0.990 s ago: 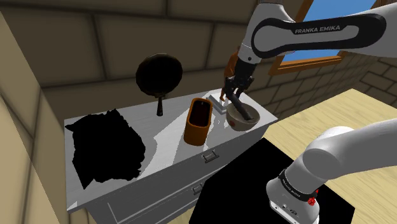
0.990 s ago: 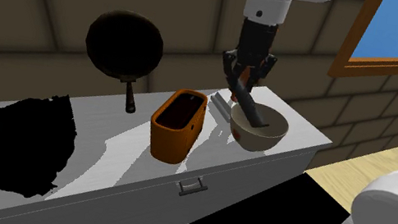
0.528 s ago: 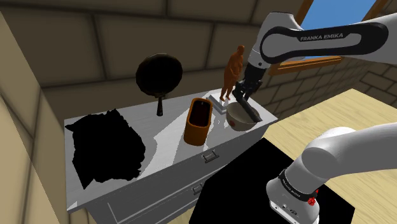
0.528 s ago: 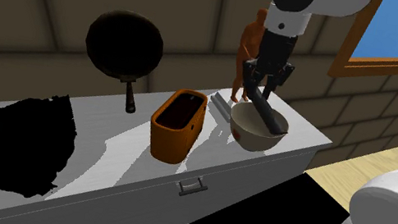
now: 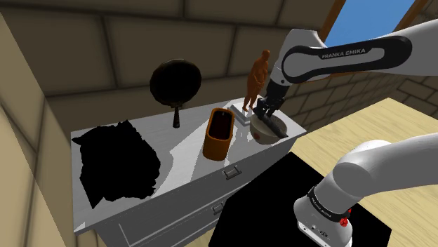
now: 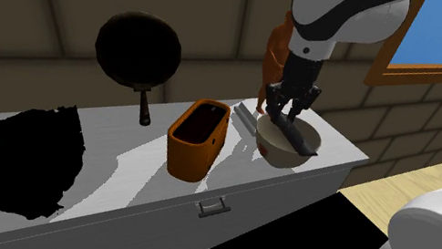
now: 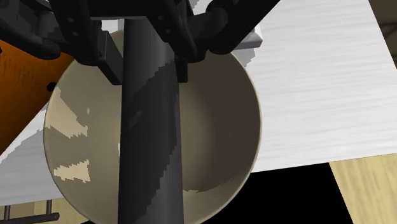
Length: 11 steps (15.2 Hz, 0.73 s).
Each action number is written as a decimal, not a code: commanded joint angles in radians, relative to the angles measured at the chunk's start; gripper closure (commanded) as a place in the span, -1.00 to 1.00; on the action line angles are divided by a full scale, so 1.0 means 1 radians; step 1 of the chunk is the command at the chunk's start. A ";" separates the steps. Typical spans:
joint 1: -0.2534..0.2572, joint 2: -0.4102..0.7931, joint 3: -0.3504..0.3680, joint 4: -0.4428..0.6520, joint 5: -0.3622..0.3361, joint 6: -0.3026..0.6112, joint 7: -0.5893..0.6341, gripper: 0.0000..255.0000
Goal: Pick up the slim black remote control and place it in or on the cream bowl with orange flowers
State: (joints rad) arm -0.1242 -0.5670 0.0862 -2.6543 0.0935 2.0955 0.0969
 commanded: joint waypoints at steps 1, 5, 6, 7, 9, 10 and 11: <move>0.001 0.004 0.001 -0.005 0.001 0.008 0.000 1.00; 0.001 0.005 0.001 -0.005 0.001 0.008 0.000 1.00; 0.001 0.005 0.001 -0.005 0.001 0.008 0.000 1.00; 0.001 0.005 0.001 -0.005 0.001 0.008 0.000 1.00; 0.001 0.006 0.001 -0.003 0.001 0.008 0.001 -1.00; 0.001 0.006 0.001 -0.003 0.001 0.008 0.001 -1.00; 0.001 0.006 0.001 -0.003 0.000 0.008 0.000 -1.00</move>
State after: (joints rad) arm -0.1237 -0.5613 0.0868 -2.6576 0.0939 2.1037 0.0973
